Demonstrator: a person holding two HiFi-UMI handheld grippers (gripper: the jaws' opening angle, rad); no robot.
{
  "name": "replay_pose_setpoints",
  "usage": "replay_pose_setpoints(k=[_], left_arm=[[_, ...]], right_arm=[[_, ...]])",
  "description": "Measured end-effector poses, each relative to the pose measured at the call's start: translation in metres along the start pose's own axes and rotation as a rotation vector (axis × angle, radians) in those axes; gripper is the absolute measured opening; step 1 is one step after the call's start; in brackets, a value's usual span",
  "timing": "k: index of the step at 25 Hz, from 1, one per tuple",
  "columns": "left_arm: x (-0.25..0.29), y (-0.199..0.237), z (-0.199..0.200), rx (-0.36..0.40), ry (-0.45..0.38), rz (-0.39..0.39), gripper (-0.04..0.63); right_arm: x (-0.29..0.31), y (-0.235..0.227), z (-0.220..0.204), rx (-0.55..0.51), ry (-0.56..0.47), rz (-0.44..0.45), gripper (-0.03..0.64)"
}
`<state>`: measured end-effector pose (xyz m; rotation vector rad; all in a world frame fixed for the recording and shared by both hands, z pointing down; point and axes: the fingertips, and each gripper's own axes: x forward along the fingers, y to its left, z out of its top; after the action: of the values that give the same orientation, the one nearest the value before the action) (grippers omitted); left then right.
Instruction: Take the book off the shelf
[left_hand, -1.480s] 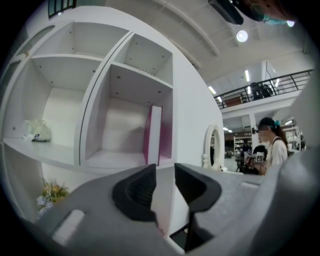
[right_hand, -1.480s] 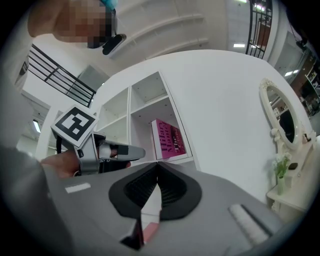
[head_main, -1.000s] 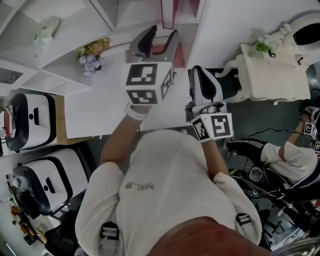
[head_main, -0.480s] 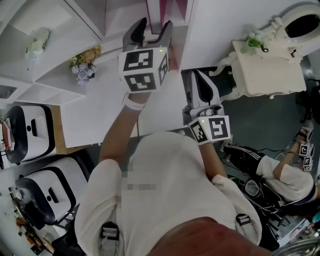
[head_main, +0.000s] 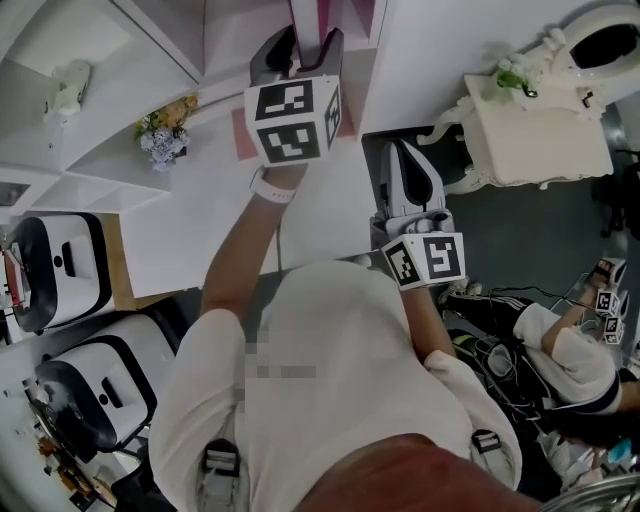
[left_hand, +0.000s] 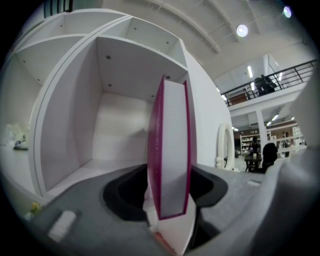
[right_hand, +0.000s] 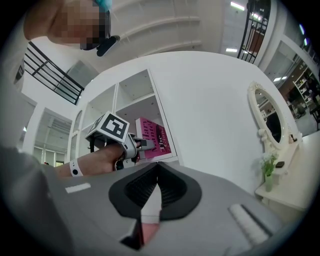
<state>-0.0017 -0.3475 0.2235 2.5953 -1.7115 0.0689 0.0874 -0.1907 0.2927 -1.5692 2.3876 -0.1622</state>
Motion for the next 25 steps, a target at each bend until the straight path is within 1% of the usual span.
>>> replay_pose_setpoints(k=[2, 3, 5, 7, 10, 14, 22, 25], left_arm=[[0.003, 0.002, -0.002, -0.001, -0.001, 0.006, 0.208], [0.004, 0.004, -0.002, -0.005, -0.007, 0.008, 0.176], [0.004, 0.008, -0.001, -0.014, -0.024, 0.014, 0.165], [0.002, 0.011, 0.001, -0.007, -0.035, 0.024, 0.154], [0.004, 0.014, 0.0, 0.005, -0.044, 0.031, 0.149], [0.004, 0.016, 0.0, -0.006, -0.056, 0.028, 0.143], [-0.008, 0.011, -0.003, 0.028, -0.06, 0.037, 0.14], [-0.015, 0.009, -0.004, 0.03, -0.063, 0.037, 0.14]], right_arm=[[0.0, -0.001, -0.001, 0.003, 0.001, -0.007, -0.003], [0.0, -0.001, -0.001, 0.005, 0.002, -0.008, -0.003], [0.0, 0.0, -0.001, 0.009, 0.002, -0.007, -0.003], [-0.001, 0.003, 0.001, 0.009, 0.001, -0.005, -0.003], [0.001, 0.002, -0.001, 0.011, 0.001, -0.001, -0.003], [0.004, 0.002, -0.003, 0.014, 0.003, 0.002, -0.003], [-0.002, 0.0, -0.003, 0.03, -0.005, 0.001, -0.003], [-0.005, 0.0, -0.003, 0.035, -0.005, 0.003, -0.003]])
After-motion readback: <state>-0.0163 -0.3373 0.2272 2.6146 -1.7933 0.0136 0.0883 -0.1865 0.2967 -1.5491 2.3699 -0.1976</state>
